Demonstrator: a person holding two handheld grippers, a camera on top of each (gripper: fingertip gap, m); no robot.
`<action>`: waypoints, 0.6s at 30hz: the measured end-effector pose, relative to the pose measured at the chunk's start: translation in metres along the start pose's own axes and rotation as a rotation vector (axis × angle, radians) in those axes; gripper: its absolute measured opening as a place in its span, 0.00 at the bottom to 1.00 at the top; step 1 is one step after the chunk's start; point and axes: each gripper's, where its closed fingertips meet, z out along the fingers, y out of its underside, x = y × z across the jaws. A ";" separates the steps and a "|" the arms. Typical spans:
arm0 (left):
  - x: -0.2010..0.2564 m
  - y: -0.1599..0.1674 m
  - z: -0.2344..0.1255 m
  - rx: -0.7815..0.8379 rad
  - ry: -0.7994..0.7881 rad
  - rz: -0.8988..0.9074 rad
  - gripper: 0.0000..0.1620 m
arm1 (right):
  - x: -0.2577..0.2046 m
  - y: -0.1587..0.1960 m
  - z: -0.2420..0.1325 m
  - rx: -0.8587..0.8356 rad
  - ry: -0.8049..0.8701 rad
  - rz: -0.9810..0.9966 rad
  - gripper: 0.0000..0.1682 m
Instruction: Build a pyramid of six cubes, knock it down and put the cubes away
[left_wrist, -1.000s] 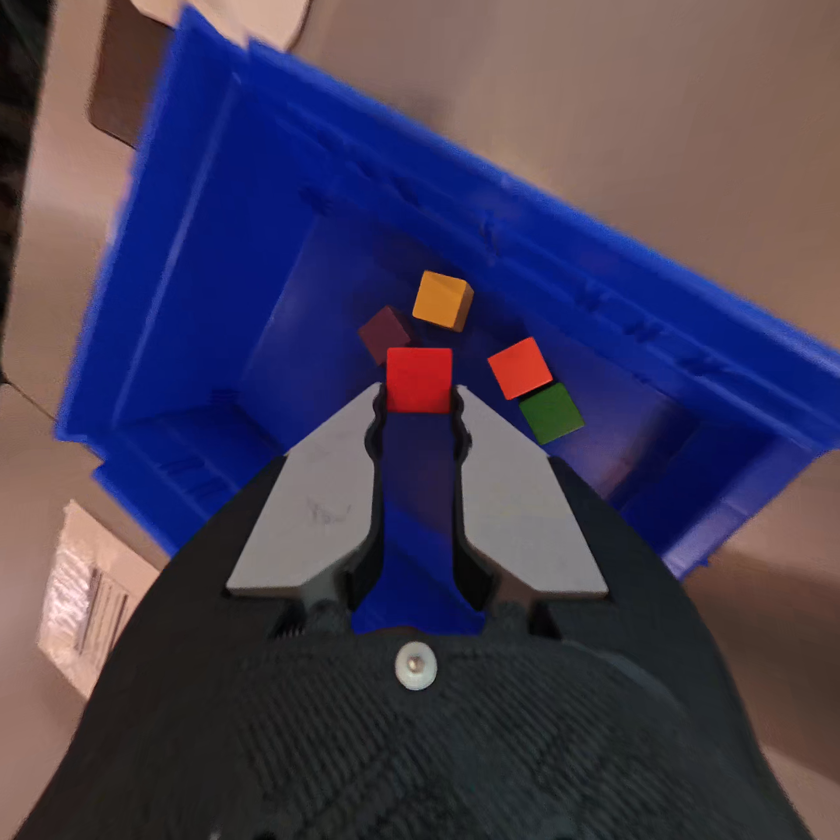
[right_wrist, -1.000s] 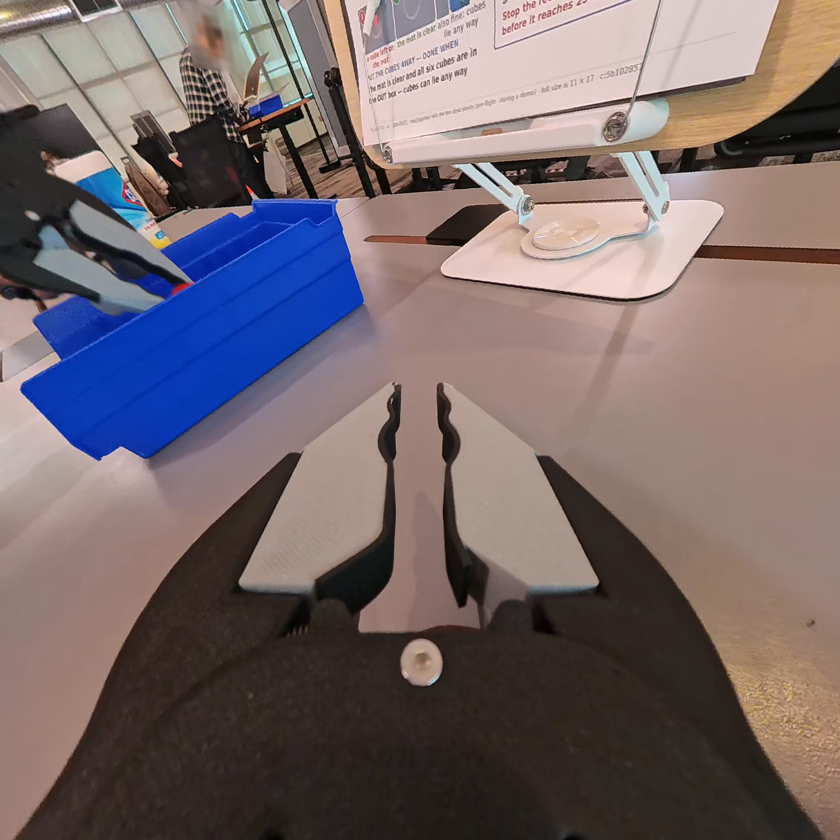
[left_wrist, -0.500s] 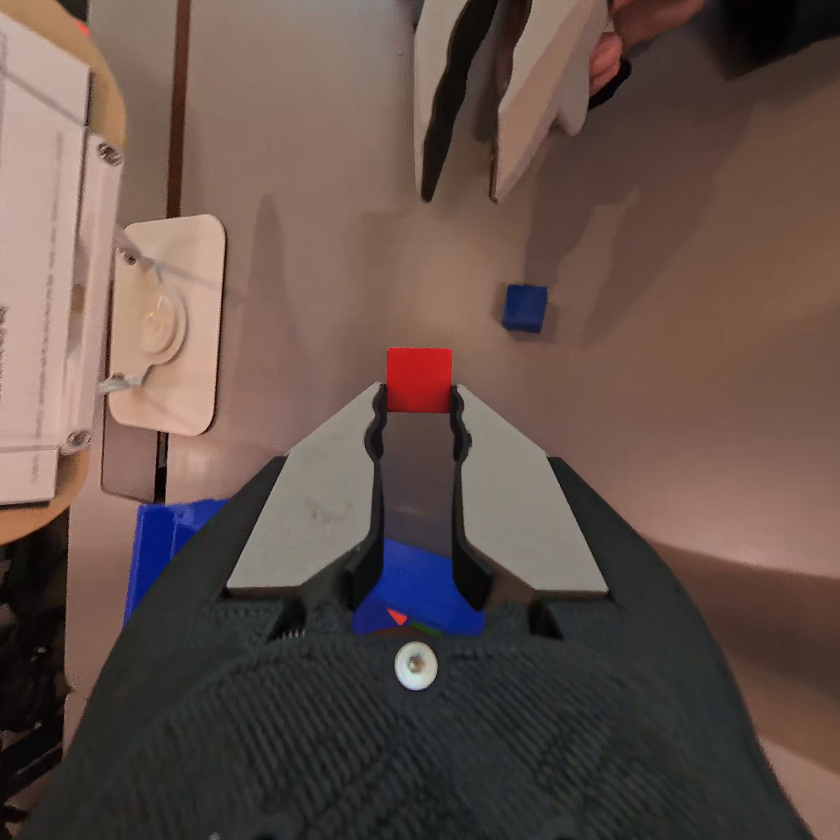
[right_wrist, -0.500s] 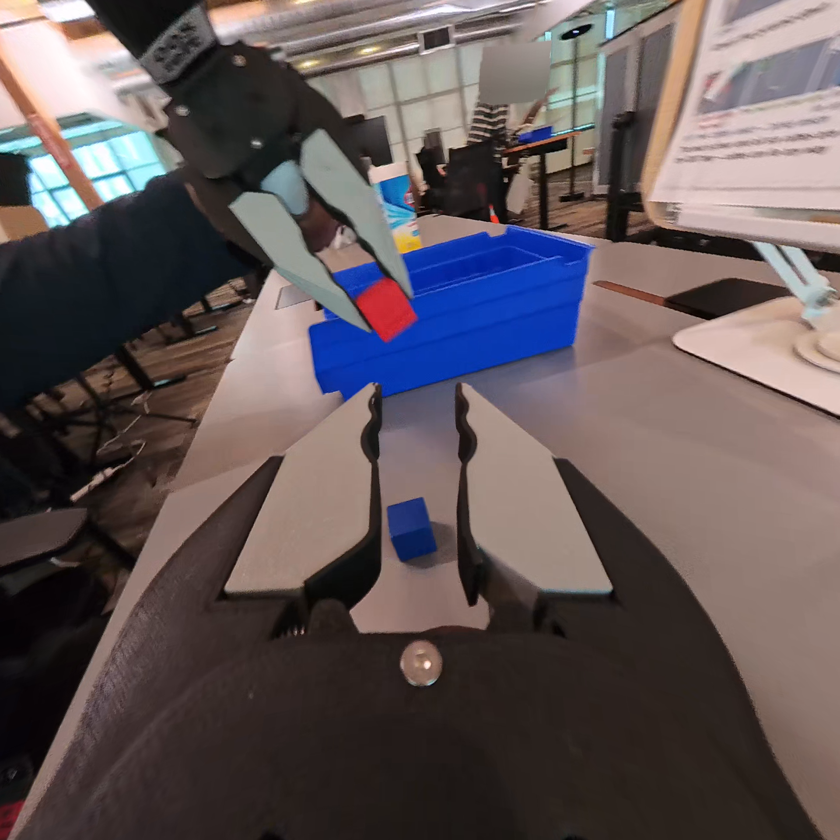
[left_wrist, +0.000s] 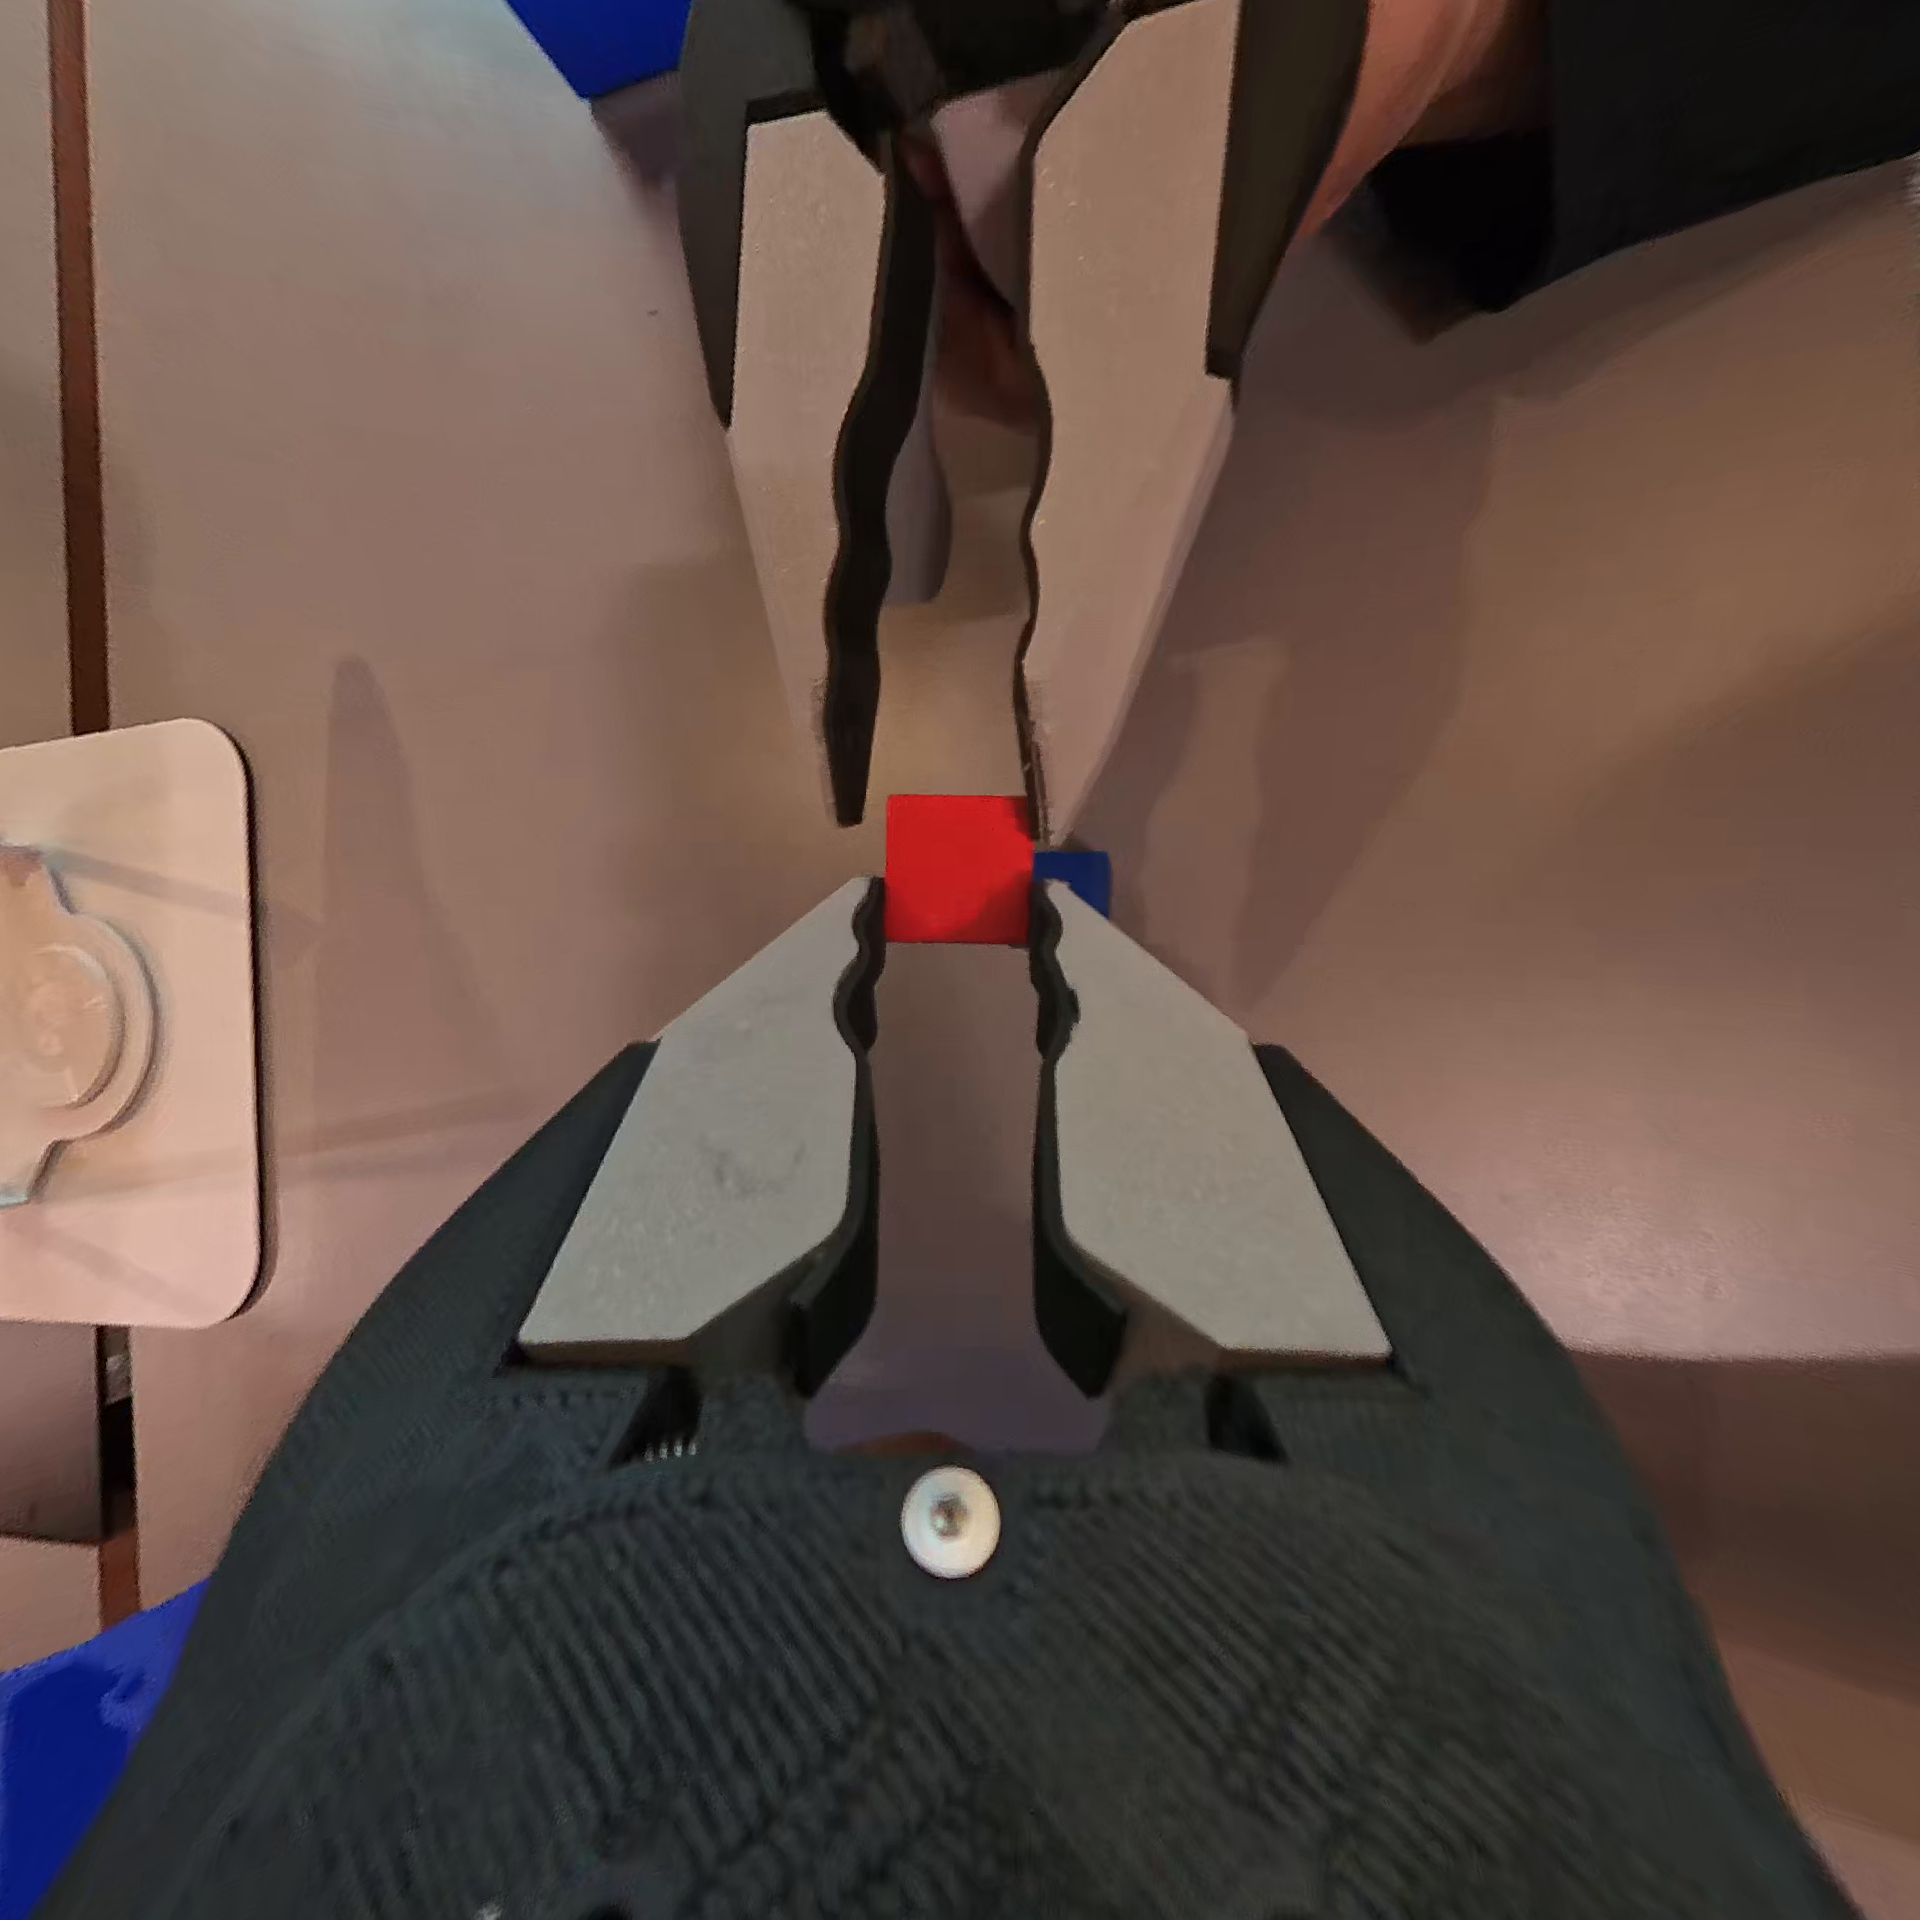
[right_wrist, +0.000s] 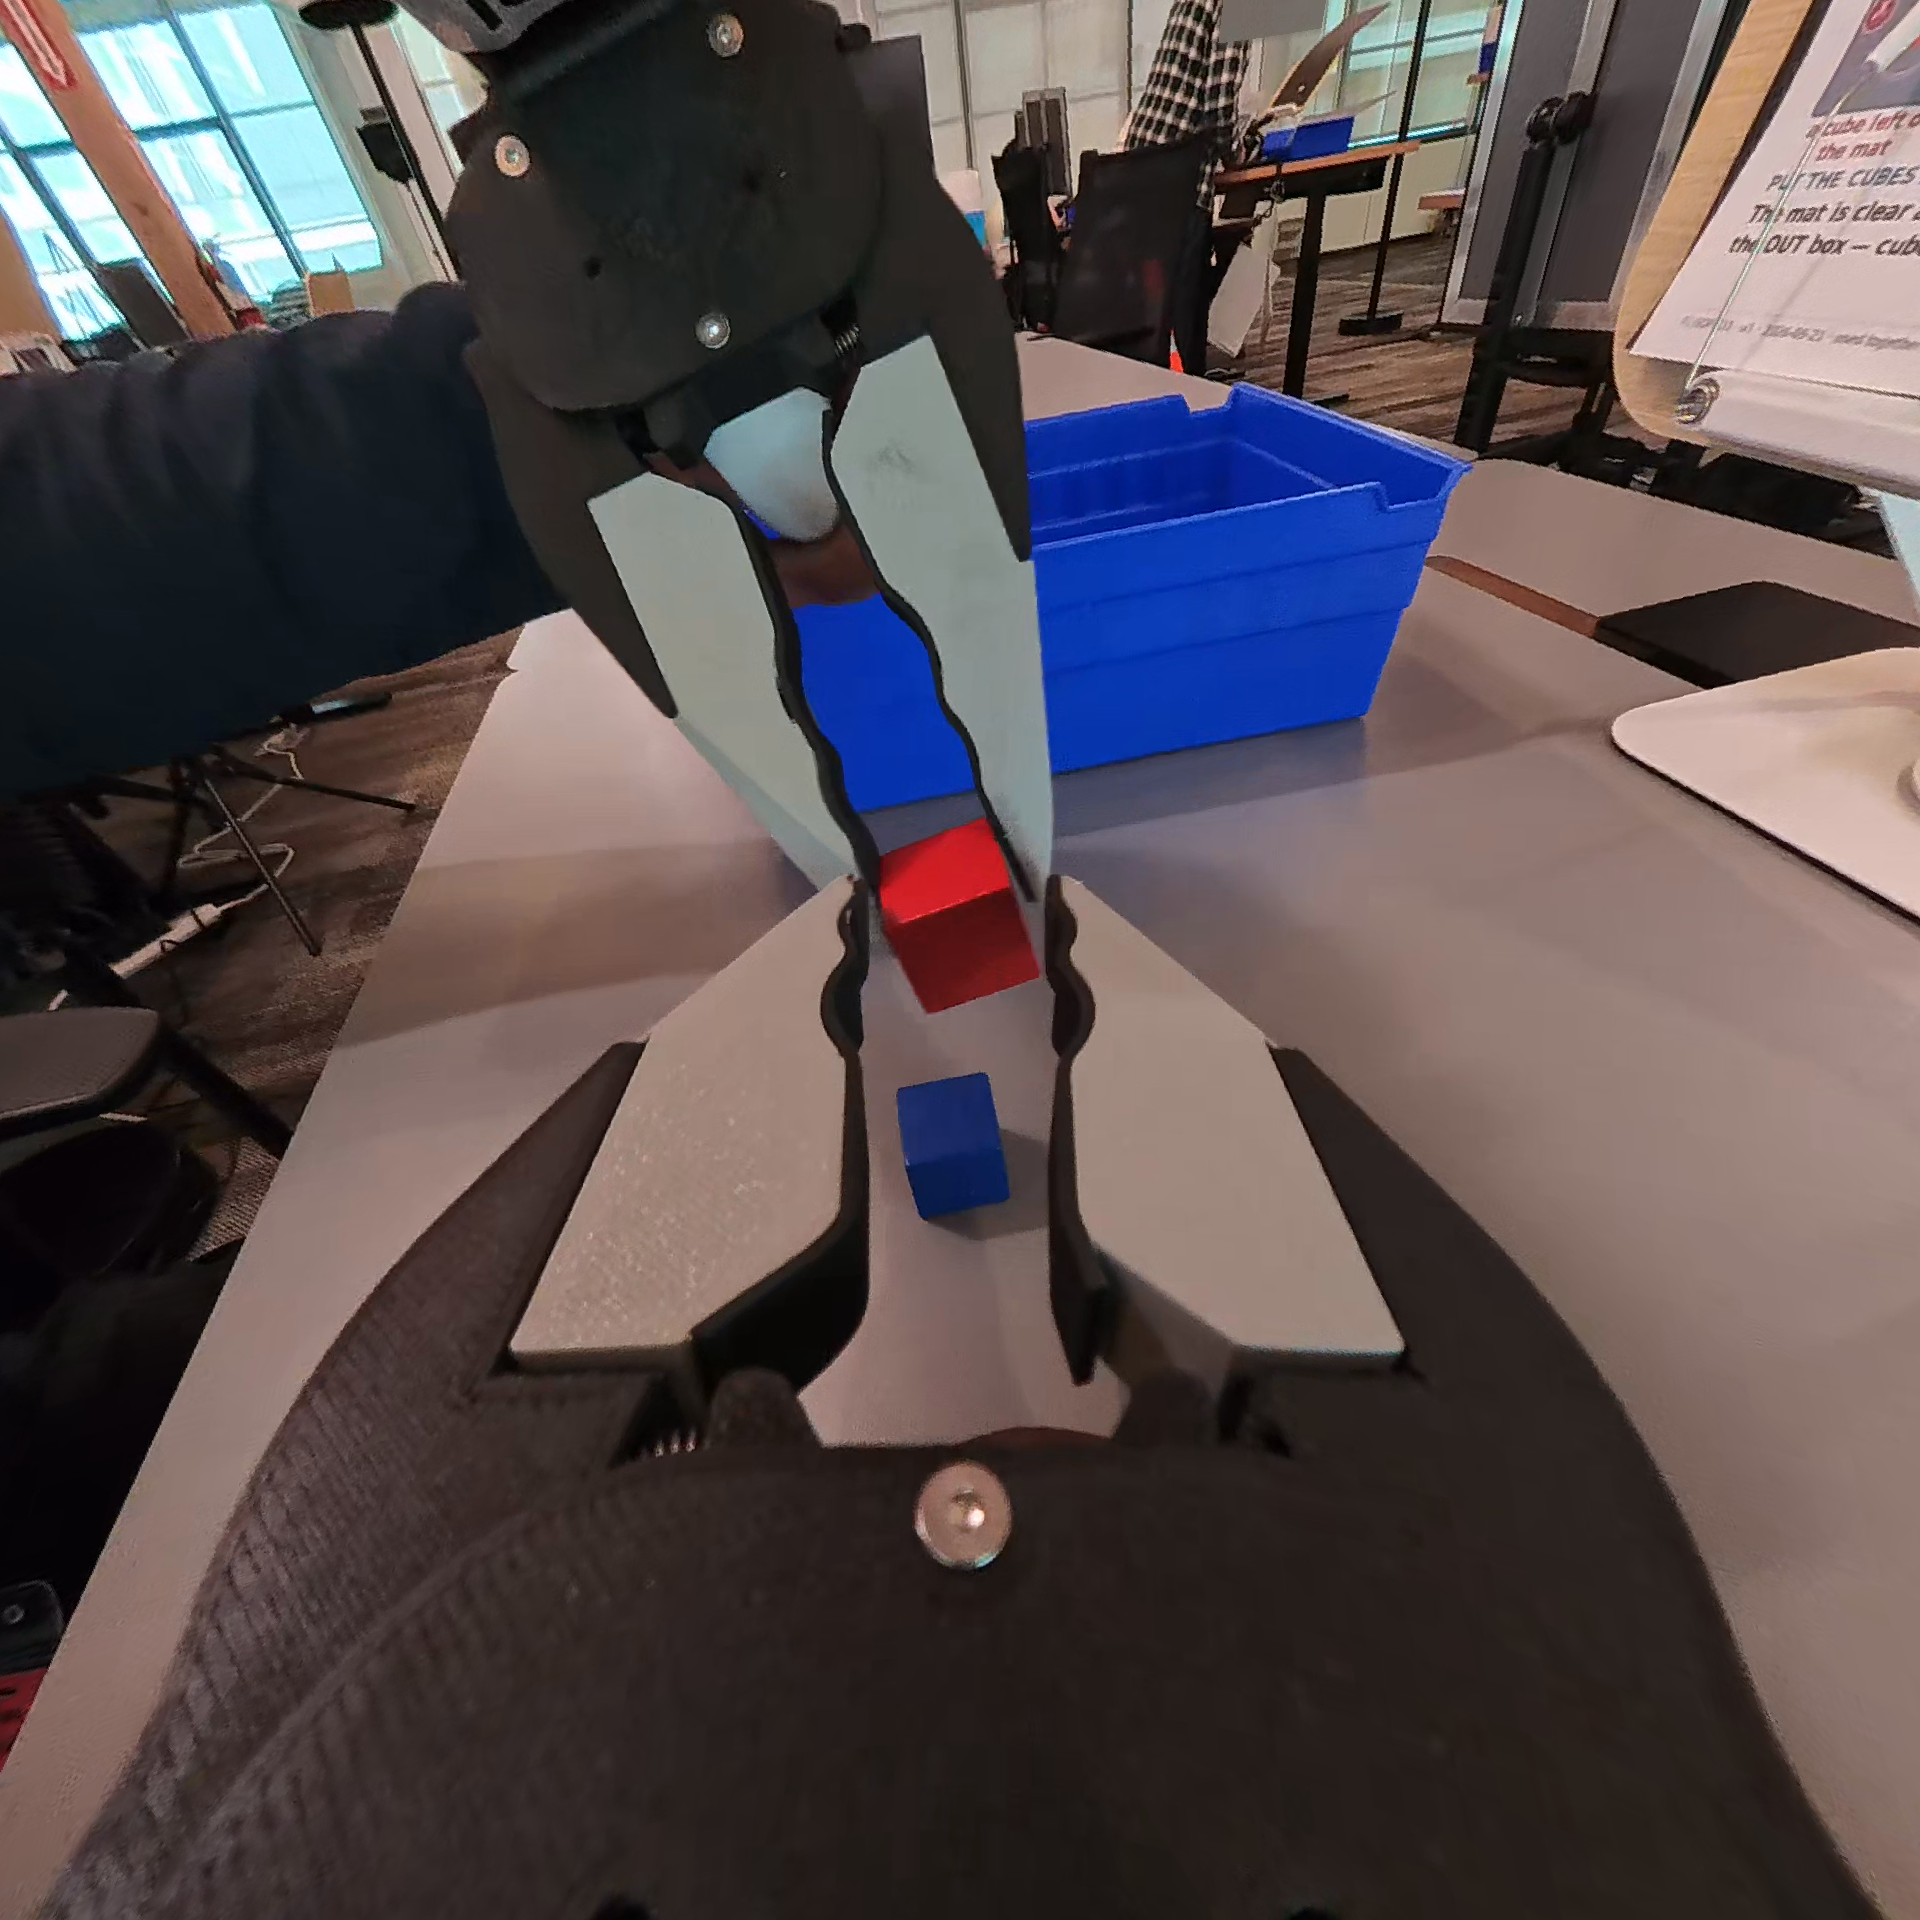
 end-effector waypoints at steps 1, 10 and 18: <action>0.002 0.000 -0.001 0.005 0.008 0.002 0.16 | -0.001 0.000 0.000 -0.002 -0.005 -0.001 0.19; 0.010 0.000 -0.010 0.040 0.046 -0.025 0.16 | -0.015 0.001 0.005 -0.020 -0.017 -0.098 0.15; 0.013 0.003 -0.006 0.036 0.065 -0.045 0.16 | -0.015 0.008 0.011 -0.058 -0.008 -0.112 0.15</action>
